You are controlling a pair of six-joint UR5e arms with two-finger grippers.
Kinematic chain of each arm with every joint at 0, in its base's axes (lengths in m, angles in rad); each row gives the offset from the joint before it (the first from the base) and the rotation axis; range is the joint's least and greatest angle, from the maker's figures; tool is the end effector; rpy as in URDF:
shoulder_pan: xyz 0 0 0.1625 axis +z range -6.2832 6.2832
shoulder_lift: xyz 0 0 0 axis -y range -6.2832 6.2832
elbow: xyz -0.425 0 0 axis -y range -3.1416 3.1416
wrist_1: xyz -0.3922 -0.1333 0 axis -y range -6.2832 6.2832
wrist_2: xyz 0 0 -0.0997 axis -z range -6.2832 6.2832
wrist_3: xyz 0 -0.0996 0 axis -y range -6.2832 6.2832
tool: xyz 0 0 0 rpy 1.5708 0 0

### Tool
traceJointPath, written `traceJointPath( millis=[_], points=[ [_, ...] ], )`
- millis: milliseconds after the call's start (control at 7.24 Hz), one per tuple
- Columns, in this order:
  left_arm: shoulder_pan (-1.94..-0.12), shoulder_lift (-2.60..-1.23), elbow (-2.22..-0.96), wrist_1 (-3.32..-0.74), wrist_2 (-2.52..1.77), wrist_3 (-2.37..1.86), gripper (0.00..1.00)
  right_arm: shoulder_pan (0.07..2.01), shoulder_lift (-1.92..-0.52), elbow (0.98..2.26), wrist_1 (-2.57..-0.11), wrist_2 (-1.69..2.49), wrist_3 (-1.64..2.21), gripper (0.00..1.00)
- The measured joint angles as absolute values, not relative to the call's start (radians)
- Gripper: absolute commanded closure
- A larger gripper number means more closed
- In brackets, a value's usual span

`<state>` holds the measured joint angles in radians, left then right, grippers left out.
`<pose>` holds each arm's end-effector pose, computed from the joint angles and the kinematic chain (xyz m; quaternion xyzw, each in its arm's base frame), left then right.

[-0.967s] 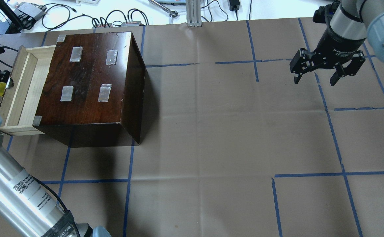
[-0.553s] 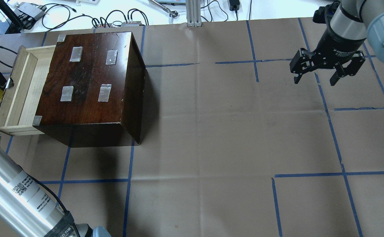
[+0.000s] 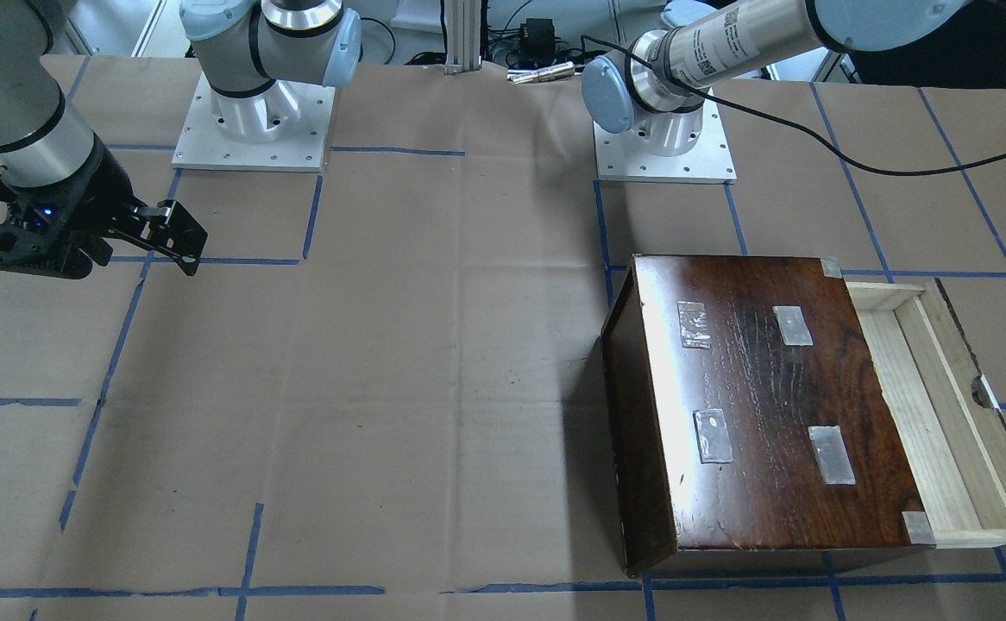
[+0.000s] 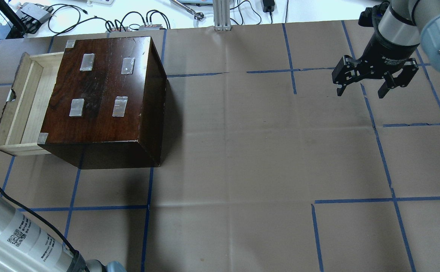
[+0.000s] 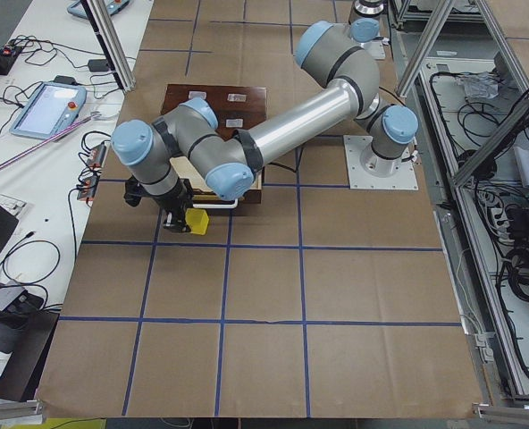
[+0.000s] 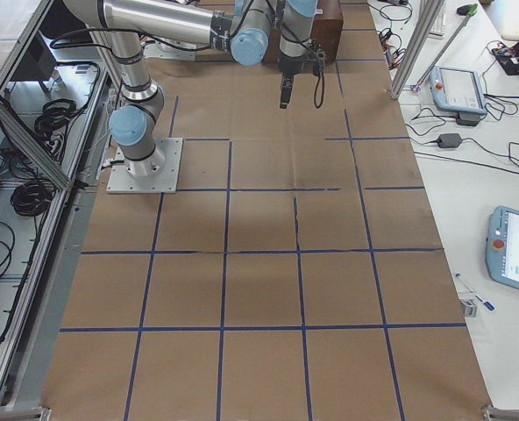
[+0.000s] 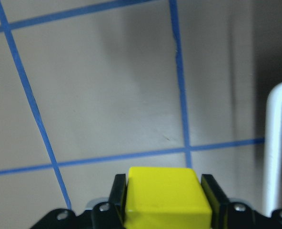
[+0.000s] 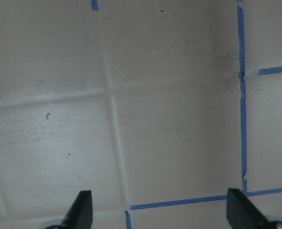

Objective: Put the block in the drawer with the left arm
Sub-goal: 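Lower the left gripper and grasp the yellow cube, then carry the yellow cube over the open drawer and release it inside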

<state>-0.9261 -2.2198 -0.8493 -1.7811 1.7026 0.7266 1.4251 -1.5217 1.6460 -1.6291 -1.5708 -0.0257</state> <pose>0.3446 -0.6583 0.4180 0.0453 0.9944 0.0948 0.0074 0.0589 -0.5170 0.4324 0.0599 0.9977 0.0329 0.0028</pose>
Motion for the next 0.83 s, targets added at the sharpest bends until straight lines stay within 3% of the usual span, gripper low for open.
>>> traceJointPath(
  millis=[414, 829],
  points=[
    [-1.088, -2.139, -0.928, -1.909, 1.691, 0.445, 1.00, 1.425, -1.522, 1.646, -1.629, -1.571, -0.025, 0.00],
    [-1.136, -2.157, -1.053, -1.750, 1.627, 0.401, 1.00, 1.425, -1.522, 1.646, -1.629, -1.571, -0.025, 0.00]
  ],
)
